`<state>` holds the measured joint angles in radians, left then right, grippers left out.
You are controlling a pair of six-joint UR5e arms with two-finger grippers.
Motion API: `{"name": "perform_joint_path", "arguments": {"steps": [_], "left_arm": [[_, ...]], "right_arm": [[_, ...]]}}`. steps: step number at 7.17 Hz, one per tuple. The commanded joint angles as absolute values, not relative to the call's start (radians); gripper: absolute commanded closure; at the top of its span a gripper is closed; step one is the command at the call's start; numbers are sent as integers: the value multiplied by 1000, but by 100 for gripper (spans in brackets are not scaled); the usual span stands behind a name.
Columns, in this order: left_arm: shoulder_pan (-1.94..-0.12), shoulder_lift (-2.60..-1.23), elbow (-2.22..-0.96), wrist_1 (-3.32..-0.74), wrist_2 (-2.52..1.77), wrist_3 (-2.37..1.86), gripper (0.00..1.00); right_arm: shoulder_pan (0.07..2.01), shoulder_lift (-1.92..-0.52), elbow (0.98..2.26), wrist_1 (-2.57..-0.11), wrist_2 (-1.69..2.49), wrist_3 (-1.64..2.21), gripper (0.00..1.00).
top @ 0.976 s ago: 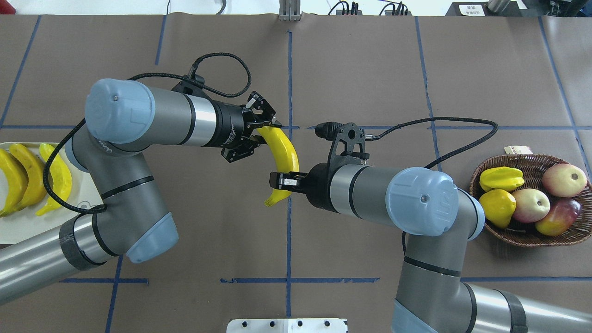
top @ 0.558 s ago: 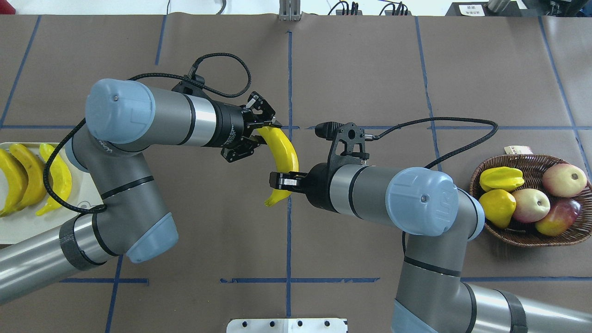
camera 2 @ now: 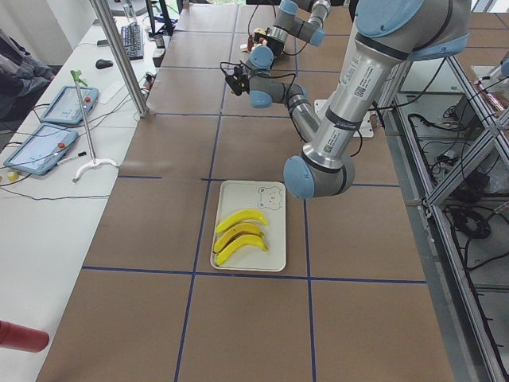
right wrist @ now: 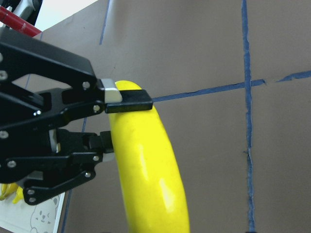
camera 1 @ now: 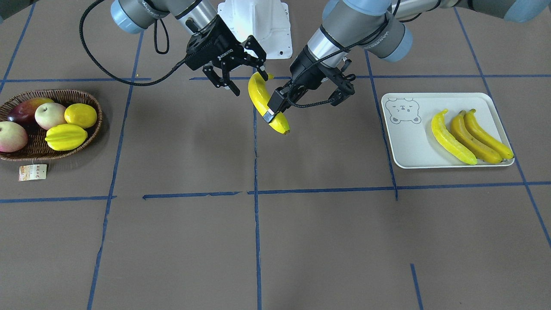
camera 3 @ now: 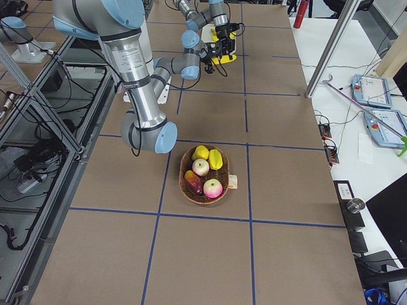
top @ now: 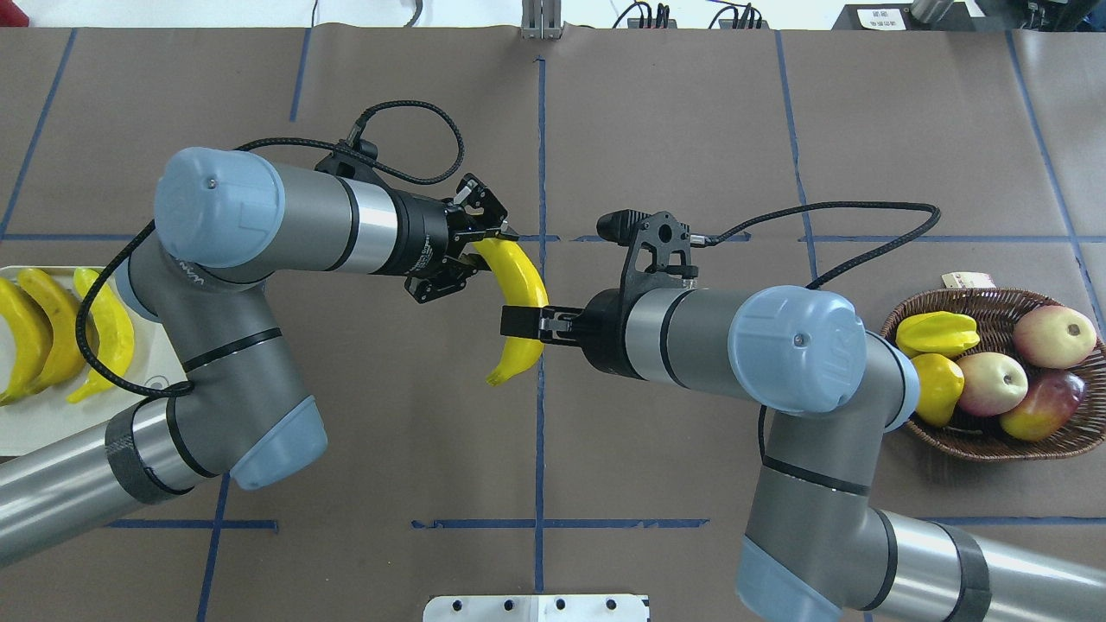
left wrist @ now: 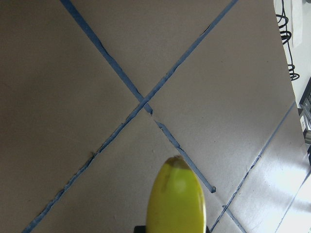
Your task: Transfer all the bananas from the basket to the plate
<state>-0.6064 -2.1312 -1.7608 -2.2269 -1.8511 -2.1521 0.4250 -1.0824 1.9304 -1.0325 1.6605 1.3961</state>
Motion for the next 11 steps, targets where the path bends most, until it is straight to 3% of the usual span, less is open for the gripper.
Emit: {"name": "perform_joint_path", "arguments": {"steps": [1,4,6,9,11], "left_arm": [[-610,-2096,-1761,-2208,-1852,-2109,100],[-649,-2051,-1830,-1925,-1853,-1918,100],[-722,-1947,-1914,-1714,-1941,-1782,100],[-944,-1716,-1898,-1721,-2109,-1479,100],[-957,-1700,-1802,-1765,-2106,-1482,100]], "right_arm": [[497,-1088,1972,-1138,1808,1391,1],[636,-1115,2025,-1381,2001,1330,1],[682,-1182,2080,-1571,2003,1116,1],[799,-1268,2180,-1819,2046,752,1],[914,-1366,2181,-1818,2124,543,1]]}}
